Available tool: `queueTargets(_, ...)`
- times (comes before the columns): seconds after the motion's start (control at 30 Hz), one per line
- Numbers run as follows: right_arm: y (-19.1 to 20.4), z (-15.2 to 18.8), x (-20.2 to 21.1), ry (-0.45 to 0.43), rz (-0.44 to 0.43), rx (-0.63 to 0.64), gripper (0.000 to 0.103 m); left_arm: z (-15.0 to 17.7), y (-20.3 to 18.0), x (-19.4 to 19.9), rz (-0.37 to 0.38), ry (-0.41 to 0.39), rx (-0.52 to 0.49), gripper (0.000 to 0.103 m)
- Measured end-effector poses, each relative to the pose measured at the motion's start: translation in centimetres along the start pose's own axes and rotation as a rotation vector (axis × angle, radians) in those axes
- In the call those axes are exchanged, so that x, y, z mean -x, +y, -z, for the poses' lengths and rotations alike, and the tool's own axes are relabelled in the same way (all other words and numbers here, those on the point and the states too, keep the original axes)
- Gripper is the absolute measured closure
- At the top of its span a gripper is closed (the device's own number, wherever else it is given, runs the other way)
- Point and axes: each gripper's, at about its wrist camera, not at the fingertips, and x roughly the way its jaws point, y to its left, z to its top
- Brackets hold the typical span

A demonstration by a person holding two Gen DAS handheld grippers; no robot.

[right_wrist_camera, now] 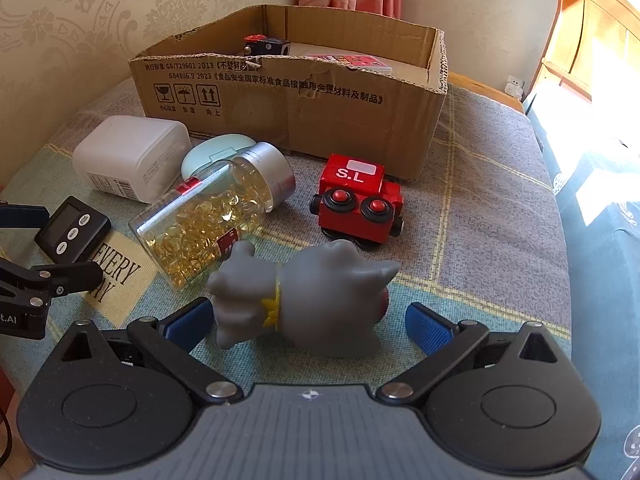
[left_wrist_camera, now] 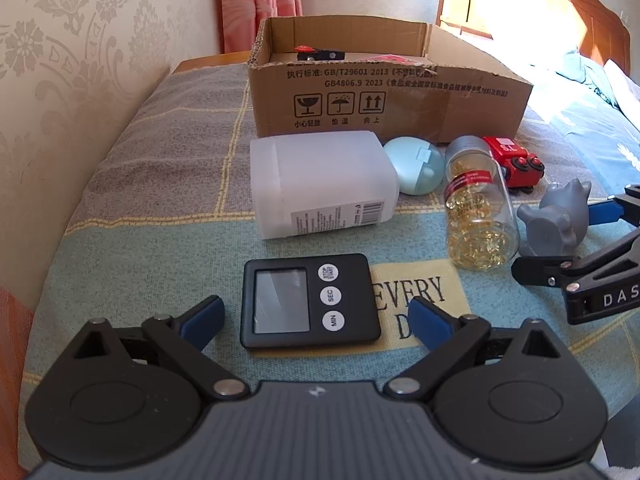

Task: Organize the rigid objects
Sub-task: 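Move the left tool to the black digital timer while the right tool approaches the grey cat figure, then close the left gripper on the timer while the right gripper closes on the cat figure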

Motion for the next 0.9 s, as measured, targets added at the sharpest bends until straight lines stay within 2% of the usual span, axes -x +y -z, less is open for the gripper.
queueTargets(0.13, -0.1, 0.3, 0.1, -0.014, -0.003, 0.003, 0.000, -0.2, -0.6, 0.0, 0.003, -0.006, -0.003, 0.008)
queueTargets(0.3, -0.1, 0.6, 0.3, -0.024, -0.003, 0.003, 0.000, -0.2, -1.2, 0.3, 0.012, -0.024, -0.014, 0.021)
queueTargets(0.73, 0.0, -0.9, -0.1, 0.049, -0.011, 0.026, 0.000, -0.3, -1.1, 0.2, 0.011, -0.028, -0.016, 0.021)
queueTargets(0.9, 0.5, -1.3, 0.5, 0.033, -0.009, 0.037, 0.000, -0.3, -1.1, 0.2, 0.011, -0.029, -0.017, 0.020)
